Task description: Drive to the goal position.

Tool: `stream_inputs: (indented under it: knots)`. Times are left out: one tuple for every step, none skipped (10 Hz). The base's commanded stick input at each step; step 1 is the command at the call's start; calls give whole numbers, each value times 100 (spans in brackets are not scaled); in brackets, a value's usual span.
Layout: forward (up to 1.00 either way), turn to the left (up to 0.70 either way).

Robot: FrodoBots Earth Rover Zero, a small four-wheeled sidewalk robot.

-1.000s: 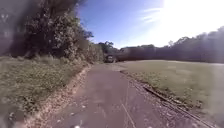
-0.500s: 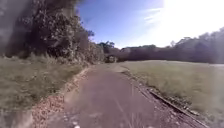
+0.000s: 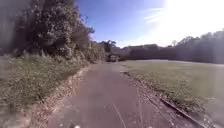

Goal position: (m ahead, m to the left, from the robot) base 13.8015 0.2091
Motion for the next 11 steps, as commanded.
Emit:
stream_inputs:
  knots:
    - [70, 0]
    - [70, 0]
    - [70, 0]
    - [70, 0]
    - [70, 0]
    - [70, 0]
    - [70, 0]
    - [70, 0]
    - [70, 0]
    - [70, 0]
    - [70, 0]
